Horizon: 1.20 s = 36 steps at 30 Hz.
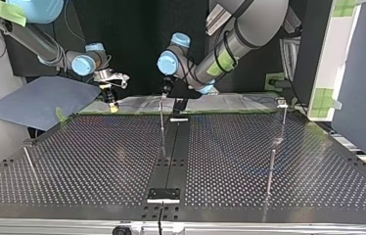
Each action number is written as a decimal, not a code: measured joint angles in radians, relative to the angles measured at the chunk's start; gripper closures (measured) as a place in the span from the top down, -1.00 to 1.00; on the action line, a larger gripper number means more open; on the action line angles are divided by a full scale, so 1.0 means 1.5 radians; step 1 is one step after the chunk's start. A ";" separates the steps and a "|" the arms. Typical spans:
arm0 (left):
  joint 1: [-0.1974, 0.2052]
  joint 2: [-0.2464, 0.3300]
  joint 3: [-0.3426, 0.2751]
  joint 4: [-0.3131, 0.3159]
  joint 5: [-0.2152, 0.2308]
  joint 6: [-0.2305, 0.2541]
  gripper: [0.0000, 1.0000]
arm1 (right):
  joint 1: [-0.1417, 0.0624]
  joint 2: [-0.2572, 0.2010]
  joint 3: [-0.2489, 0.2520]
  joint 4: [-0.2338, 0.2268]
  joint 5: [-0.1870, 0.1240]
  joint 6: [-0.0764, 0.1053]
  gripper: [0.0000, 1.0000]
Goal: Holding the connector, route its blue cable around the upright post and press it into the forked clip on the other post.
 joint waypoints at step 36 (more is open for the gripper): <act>-0.005 0.000 0.000 -0.003 -0.023 -0.001 1.00 | 0.000 0.000 0.000 0.003 -0.008 0.001 -1.00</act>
